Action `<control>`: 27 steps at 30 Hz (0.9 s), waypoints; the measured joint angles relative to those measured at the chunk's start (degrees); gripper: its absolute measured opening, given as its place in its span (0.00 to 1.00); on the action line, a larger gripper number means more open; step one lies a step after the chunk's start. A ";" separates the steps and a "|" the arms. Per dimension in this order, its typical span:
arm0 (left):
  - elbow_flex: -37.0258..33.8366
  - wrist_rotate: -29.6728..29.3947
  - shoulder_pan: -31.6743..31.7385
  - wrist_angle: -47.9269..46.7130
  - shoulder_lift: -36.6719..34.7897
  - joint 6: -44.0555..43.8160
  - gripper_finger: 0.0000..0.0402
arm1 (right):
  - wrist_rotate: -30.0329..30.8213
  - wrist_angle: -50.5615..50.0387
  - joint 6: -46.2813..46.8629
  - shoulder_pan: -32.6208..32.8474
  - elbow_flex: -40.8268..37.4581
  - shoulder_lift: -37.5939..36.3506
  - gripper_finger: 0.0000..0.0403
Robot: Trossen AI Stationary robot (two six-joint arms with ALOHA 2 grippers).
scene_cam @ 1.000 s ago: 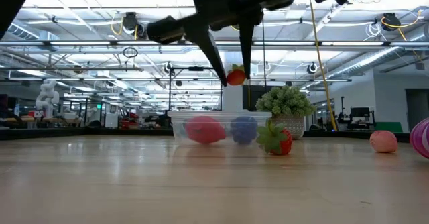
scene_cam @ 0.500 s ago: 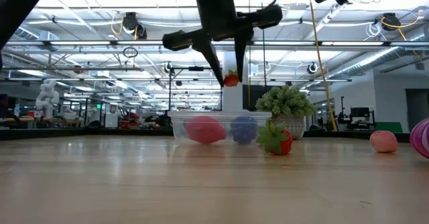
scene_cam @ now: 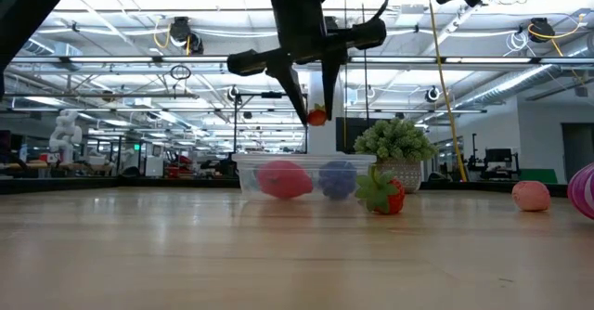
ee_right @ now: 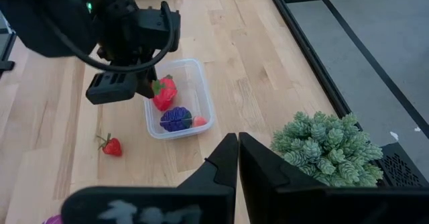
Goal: Pick and placing Produce into tupperware
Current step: Put the left red strawberry into the transparent bin
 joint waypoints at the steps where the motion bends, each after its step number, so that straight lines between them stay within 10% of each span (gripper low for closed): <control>1: 0.00 0.02 -0.02 -0.27 0.11 0.00 0.29 | 0.00 0.00 -0.01 0.01 0.00 0.00 0.01; 27: -0.04 0.42 1.13 1.95 4.58 0.33 0.29 | 0.02 0.00 -0.01 0.00 0.00 -0.02 0.01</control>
